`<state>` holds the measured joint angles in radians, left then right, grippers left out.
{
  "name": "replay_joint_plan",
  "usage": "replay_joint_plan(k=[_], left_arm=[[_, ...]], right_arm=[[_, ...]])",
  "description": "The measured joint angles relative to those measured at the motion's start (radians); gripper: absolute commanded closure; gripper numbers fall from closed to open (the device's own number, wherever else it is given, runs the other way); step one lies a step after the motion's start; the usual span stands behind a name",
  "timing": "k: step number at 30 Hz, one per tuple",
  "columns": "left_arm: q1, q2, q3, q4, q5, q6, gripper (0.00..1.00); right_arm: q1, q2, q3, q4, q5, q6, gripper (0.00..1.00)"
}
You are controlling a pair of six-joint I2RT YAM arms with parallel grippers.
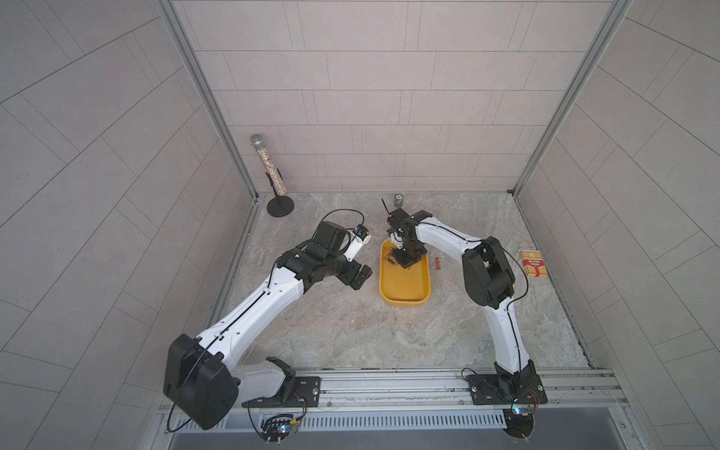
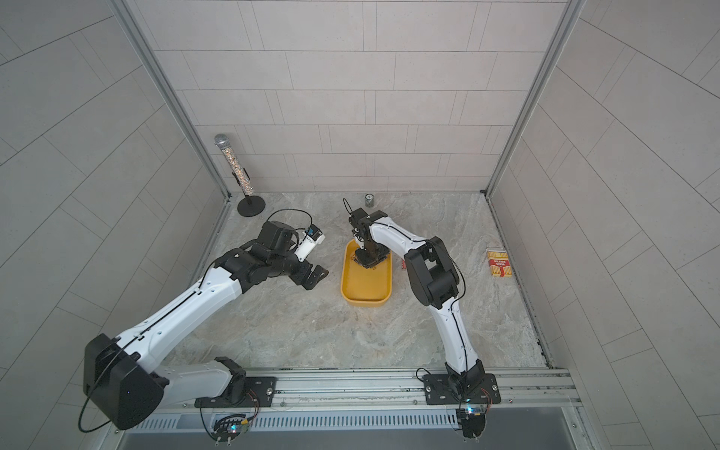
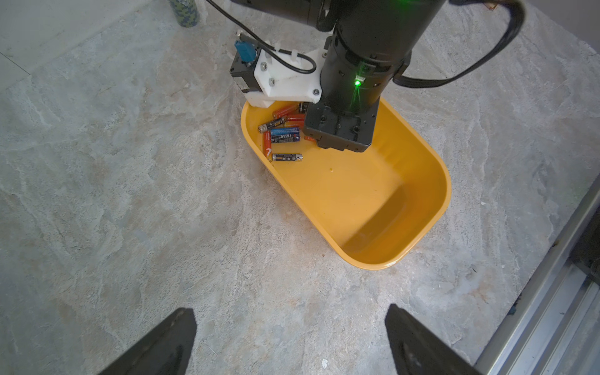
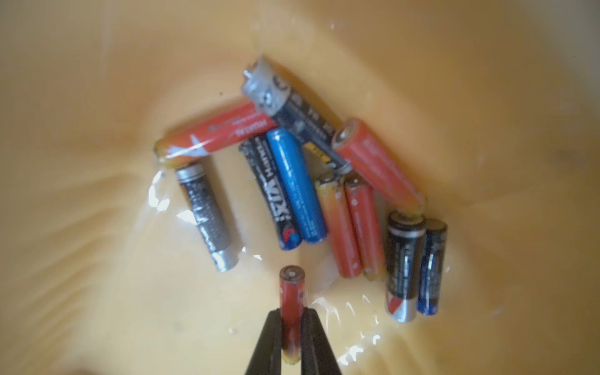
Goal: Take the batteries out of the storage box
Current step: Pick up the battery from the storage box, then place the battery at the center of the board.
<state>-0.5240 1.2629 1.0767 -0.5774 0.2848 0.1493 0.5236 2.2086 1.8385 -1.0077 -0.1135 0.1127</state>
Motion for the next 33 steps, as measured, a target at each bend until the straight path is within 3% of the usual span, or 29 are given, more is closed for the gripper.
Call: replay_joint_plan(k=[11, 17, 23, 33], left_arm=[[0.0, -0.003, 0.0, 0.007, 0.016, -0.003, 0.0], [-0.029, -0.01, 0.0, 0.023, 0.103, 0.002, 0.0], [-0.096, -0.003, 0.0, -0.001, 0.124, 0.025, 0.0], [-0.097, 0.017, 0.0, -0.02, 0.111, 0.027, 0.0]], right_arm=[[-0.011, -0.277, -0.013, -0.035, -0.058, 0.03, 1.0], [-0.143, -0.39, -0.127, 0.013, -0.051, 0.1, 1.0], [-0.287, -0.388, -0.297, 0.058, 0.035, 0.165, 1.0], [-0.3, -0.262, -0.349, 0.117, 0.1, 0.188, 1.0]])
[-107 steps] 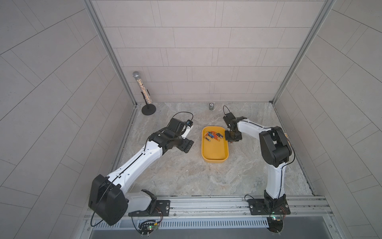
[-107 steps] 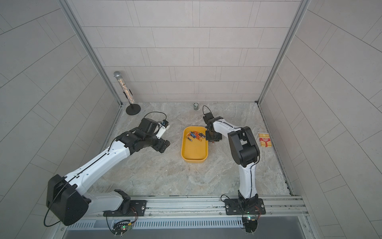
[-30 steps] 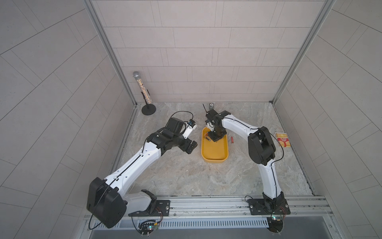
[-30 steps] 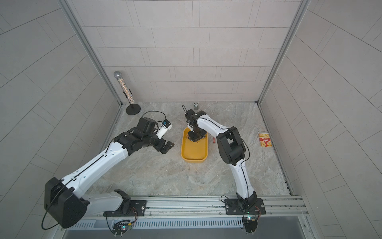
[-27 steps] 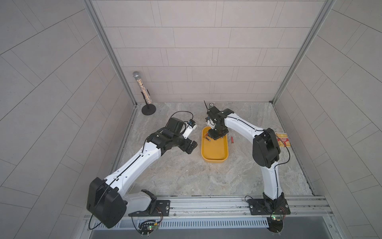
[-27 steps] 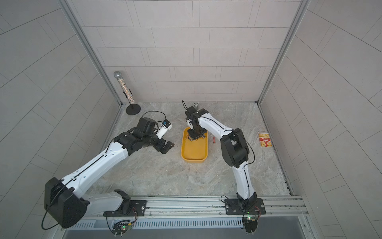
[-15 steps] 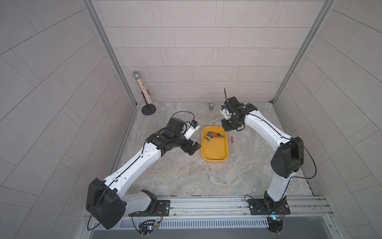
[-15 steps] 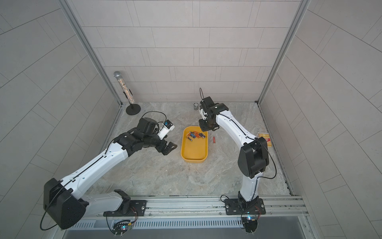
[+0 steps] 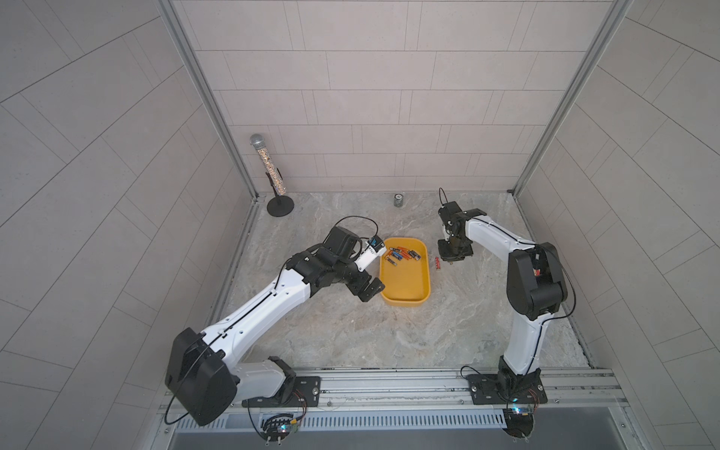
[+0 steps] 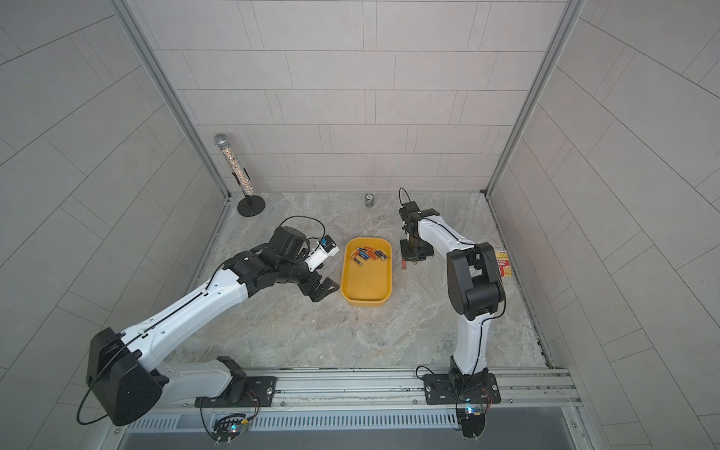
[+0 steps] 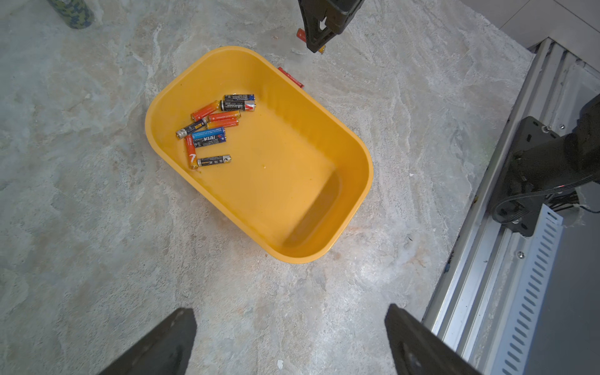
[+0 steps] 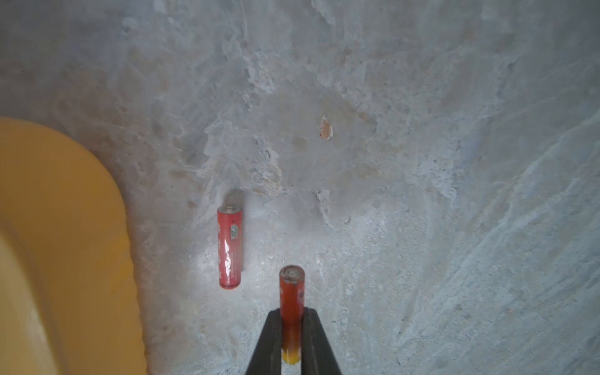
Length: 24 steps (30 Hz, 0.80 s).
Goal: Take the batteries out of the storage box
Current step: Place the battery at the center of the board.
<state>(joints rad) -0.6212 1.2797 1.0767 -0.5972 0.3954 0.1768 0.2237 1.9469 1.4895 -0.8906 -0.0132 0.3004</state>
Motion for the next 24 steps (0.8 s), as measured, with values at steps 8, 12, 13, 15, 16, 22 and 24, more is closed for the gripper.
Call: replay_joint_plan(k=[8, 12, 13, 15, 16, 22, 24], left_arm=[[0.0, 0.009, 0.0, -0.002, -0.03, 0.0, 0.0], [0.0, 0.013, 0.0, -0.002, -0.04, 0.0, 0.0], [0.0, 0.013, 0.0, -0.003, -0.042, 0.0, 0.0], [0.0, 0.013, 0.001, -0.003, -0.046, 0.0, 0.0], [0.0, 0.013, 0.002, -0.003, -0.048, 0.0, 0.0], [0.0, 0.013, 0.002, -0.003, -0.061, 0.0, 0.0], [0.0, 0.013, 0.002, -0.004, -0.065, 0.0, 0.0]], right_arm=[[0.0, 0.071, 0.001, 0.027, 0.016, 0.011, 1.0], [0.0, 0.08, 0.0, 0.039, 0.022, 0.015, 1.0], [0.0, 0.083, 0.001, 0.043, 0.023, 0.015, 1.0], [0.0, 0.088, 0.001, 0.051, 0.025, 0.015, 1.0], [0.0, 0.09, 0.001, 0.054, 0.026, 0.015, 1.0], [0.0, 0.104, 0.001, 0.057, 0.035, 0.017, 0.91], [0.0, 0.105, 0.001, 0.057, 0.039, 0.019, 0.85]])
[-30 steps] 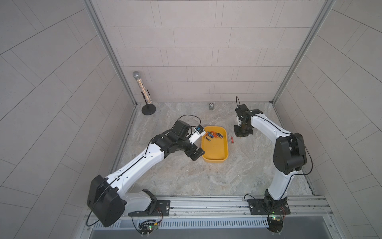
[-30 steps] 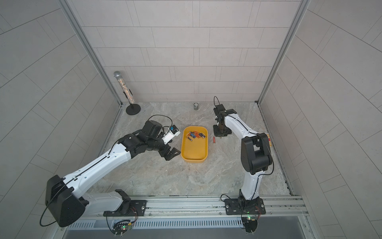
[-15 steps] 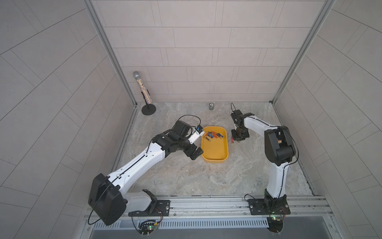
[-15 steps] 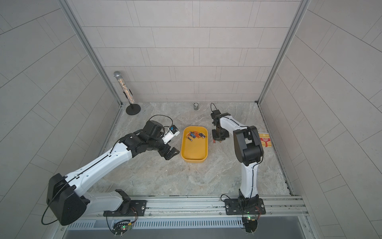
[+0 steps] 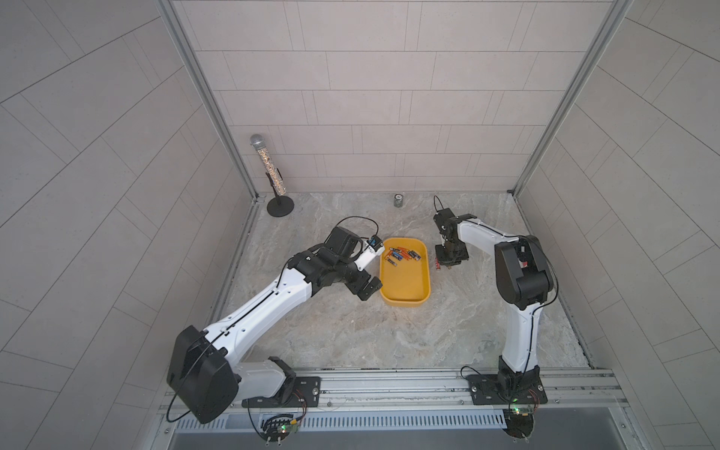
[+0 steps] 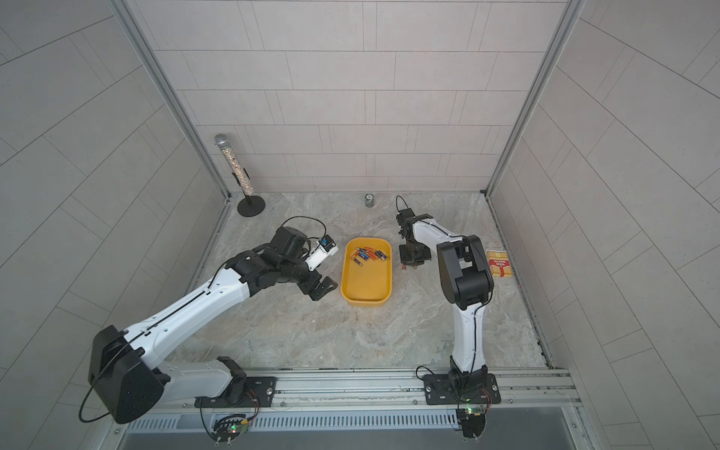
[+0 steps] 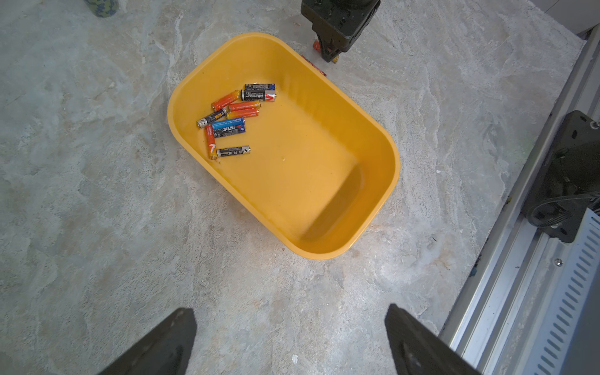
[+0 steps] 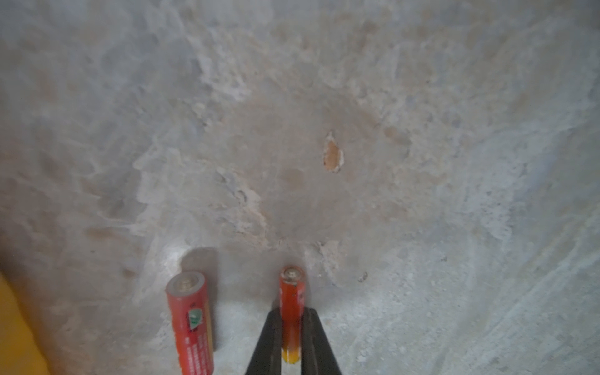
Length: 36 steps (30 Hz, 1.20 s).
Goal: Take the batteries out of the storage box
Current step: Place the battery at the center of the board, then pick up the battery from the storage box.
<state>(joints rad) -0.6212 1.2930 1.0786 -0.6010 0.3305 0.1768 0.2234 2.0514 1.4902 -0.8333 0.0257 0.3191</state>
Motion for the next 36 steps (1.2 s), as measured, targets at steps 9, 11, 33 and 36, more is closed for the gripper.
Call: replay_joint_plan(k=[9, 11, 33, 36], left_arm=[[0.0, 0.003, 0.0, -0.002, -0.013, 0.0, 0.0], [0.0, 0.004, 0.0, -0.002, -0.019, -0.007, 0.0], [-0.138, 0.819, 0.853, -0.209, -0.332, -0.7, 0.54], [-0.139, 0.898, 0.854, -0.264, -0.344, -0.745, 0.48]], right_arm=[[0.0, -0.003, 0.0, -0.011, 0.007, 0.009, 0.68], [0.0, -0.016, 0.0, -0.023, 0.008, 0.012, 0.68], [0.152, -0.819, -0.501, 0.336, 0.123, 0.063, 0.59], [0.152, -0.839, -0.507, 0.362, 0.146, 0.057, 0.58]])
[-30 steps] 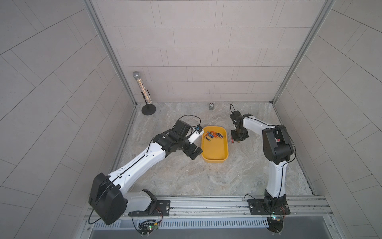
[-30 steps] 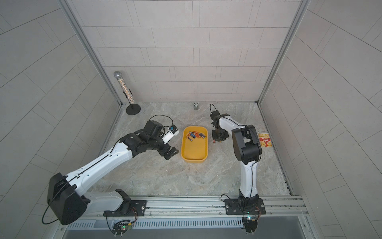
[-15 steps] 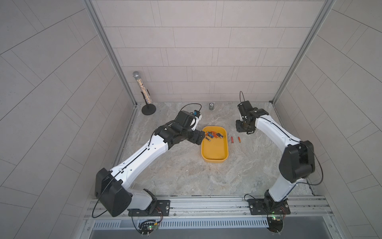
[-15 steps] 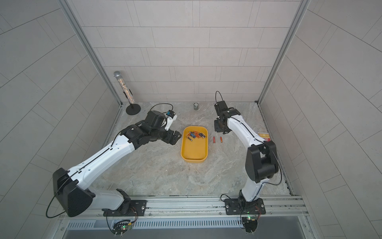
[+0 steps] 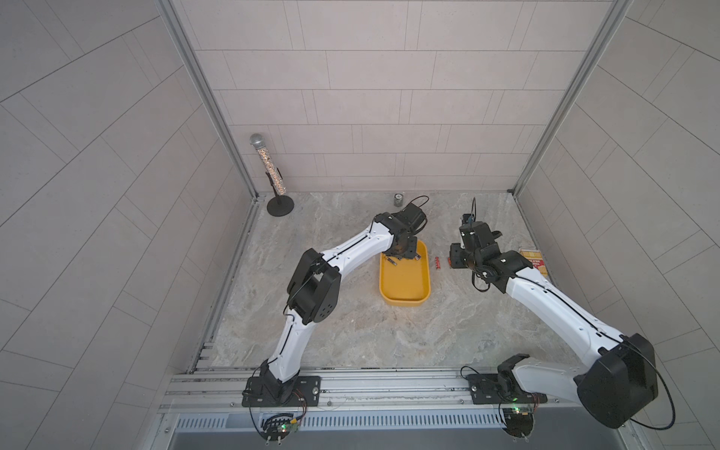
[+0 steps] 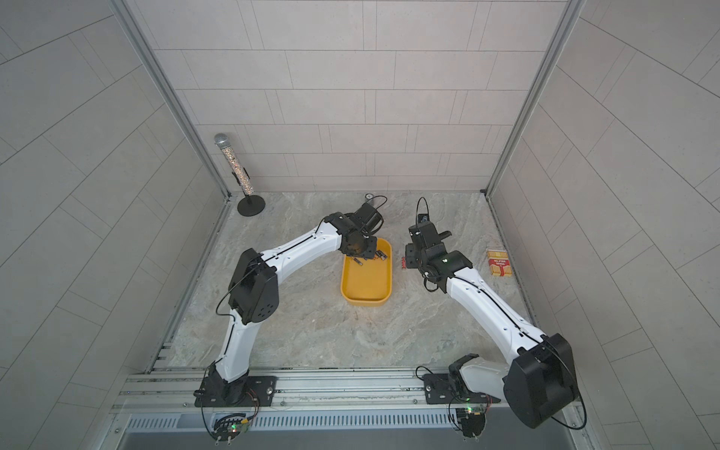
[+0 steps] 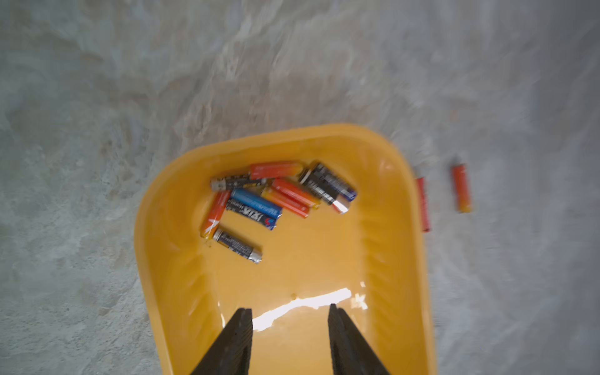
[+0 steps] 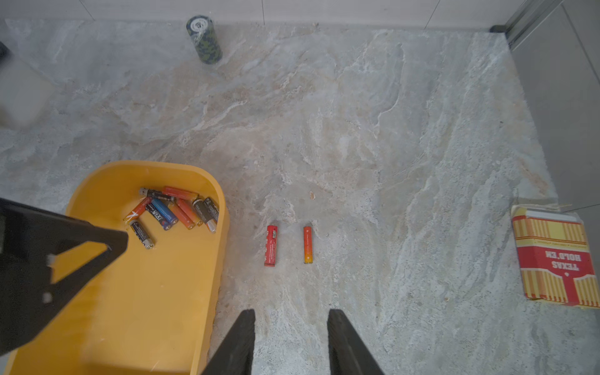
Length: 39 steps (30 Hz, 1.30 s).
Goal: Take the batteries out of the storage box
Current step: Pick up the battery from the storage box.
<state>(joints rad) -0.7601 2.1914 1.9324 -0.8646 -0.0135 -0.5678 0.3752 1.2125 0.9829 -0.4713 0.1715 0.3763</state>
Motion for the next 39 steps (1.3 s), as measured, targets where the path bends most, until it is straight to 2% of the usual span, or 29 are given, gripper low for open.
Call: replay_joint_plan(k=[2, 10, 16, 20, 25, 39], left_arm=[[0.0, 0.022, -0.003, -0.028, -0.022, -0.023, 0.44], [0.0, 0.014, -0.003, -0.051, -0.093, -0.065, 0.41], [0.002, 0.02, 0.009, -0.061, -0.122, -0.07, 0.28], [0.012, 0.032, 0.01, -0.061, -0.127, -0.072, 0.29], [0.02, 0.068, 0.014, -0.056, -0.123, -0.072, 0.38], [0.022, 0.189, 0.092, -0.058, -0.122, -0.063, 0.36]], right_arm=[[0.0, -0.014, -0.01, 0.018, 0.013, -0.004, 0.58], [0.0, 0.0, -0.028, 0.045, 0.02, -0.017, 0.58], [0.0, 0.012, -0.028, 0.046, 0.019, -0.032, 0.58], [0.0, 0.012, -0.028, 0.045, 0.02, -0.04, 0.58], [0.0, 0.019, -0.028, 0.048, 0.019, -0.043, 0.58], [0.0, 0.039, -0.028, 0.049, 0.009, -0.054, 0.57]])
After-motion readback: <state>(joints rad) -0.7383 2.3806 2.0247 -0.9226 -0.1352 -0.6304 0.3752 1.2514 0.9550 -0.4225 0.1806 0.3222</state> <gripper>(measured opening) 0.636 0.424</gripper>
